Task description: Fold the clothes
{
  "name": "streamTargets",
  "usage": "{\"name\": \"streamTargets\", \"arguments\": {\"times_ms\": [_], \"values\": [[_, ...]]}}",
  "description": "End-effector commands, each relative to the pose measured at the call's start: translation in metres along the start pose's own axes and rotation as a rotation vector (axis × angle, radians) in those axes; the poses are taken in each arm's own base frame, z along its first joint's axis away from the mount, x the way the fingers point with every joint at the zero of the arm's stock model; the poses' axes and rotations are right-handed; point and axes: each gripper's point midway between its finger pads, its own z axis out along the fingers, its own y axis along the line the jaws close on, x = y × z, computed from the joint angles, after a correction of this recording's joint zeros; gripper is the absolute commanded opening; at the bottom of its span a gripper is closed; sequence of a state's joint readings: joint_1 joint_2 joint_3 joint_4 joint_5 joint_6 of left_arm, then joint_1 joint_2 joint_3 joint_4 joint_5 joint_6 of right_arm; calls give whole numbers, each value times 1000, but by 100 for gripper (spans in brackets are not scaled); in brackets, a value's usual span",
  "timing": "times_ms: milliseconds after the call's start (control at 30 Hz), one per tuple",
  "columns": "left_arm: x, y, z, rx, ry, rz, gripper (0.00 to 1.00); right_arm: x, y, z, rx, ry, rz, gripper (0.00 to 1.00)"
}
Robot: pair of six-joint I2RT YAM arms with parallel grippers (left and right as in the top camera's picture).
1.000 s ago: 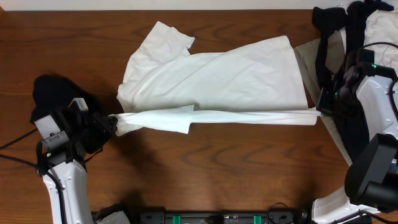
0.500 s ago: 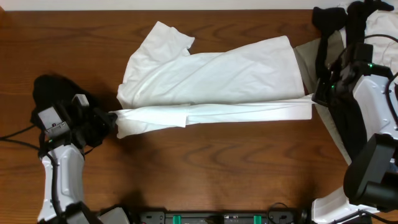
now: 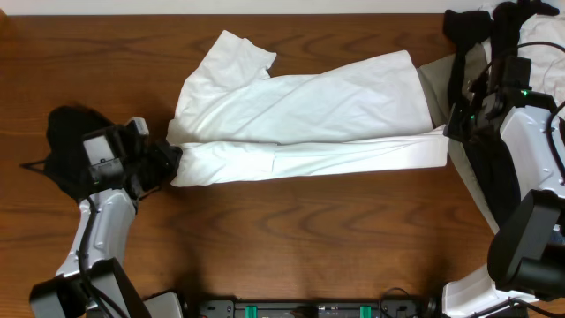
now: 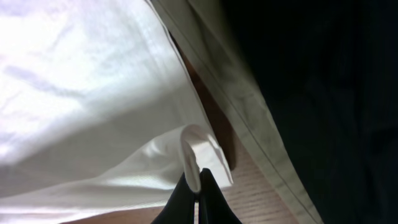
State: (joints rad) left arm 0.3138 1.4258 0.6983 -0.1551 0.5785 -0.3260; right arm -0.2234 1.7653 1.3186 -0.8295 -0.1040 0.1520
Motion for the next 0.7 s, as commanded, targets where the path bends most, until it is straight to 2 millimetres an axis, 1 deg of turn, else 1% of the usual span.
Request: {"name": "streamTargets", "arguments": {"times_ms": [0,200,367,433,667], "values": [[-12,11,2,-88,-47,15,6,-1,-1,9,20,4,5,1],[-22,9,1,-86,-90,36,6,1,-5,34,30,41,12,1],[-23,11,2,-93,-89,34,6,5,-7,51,35,72,15,1],[-20,14,6,-99,-77,27,7,5,-8,54,35,73,15,1],[-11,27,20,-117,-31,3,7,4,-8,54,35,69,15,1]]}}
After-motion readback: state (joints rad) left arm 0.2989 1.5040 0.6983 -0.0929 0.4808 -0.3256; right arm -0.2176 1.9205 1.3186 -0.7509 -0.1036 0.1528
